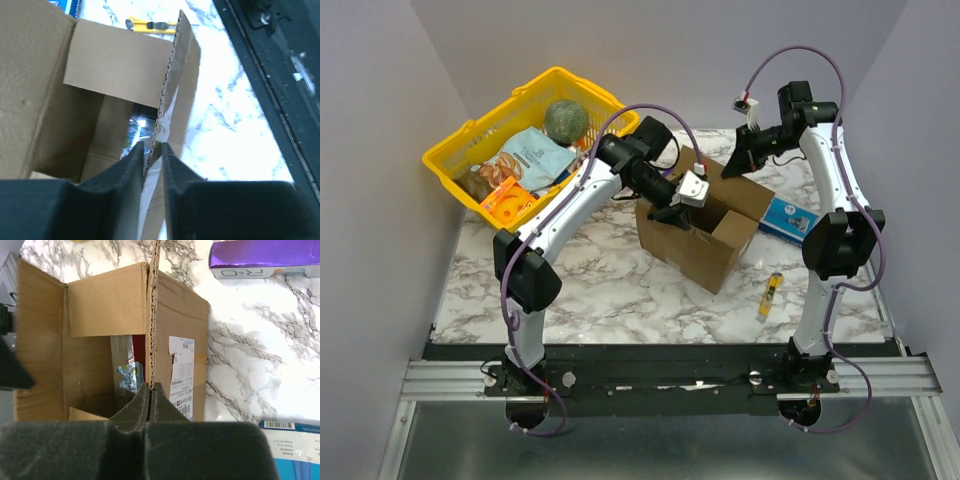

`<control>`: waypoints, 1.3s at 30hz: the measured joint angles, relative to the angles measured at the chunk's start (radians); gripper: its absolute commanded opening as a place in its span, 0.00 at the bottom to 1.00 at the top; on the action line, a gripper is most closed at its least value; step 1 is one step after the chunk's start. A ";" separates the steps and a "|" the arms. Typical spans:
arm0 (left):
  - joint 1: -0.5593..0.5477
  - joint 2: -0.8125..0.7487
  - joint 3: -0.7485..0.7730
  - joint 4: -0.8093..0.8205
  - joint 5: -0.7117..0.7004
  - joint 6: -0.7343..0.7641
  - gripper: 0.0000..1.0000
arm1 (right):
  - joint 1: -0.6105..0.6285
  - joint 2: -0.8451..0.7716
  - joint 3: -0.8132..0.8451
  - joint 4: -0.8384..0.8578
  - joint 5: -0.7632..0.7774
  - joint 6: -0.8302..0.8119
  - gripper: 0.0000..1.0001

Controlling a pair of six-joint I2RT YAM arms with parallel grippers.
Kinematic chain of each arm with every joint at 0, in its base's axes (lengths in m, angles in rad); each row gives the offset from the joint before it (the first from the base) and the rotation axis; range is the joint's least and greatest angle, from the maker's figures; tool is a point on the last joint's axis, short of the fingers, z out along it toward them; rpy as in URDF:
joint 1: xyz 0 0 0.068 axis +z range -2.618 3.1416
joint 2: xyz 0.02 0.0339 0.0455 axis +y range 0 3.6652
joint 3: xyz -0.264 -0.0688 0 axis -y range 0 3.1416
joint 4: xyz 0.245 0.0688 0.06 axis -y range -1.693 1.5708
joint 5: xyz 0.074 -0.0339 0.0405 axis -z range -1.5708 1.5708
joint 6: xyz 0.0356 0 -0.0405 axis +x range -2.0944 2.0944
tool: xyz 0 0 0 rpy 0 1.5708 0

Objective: Unpack the express box

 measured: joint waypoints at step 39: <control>0.050 -0.694 -1.151 0.823 -0.145 0.019 0.60 | -0.041 -0.060 -0.216 0.167 -0.049 0.146 0.00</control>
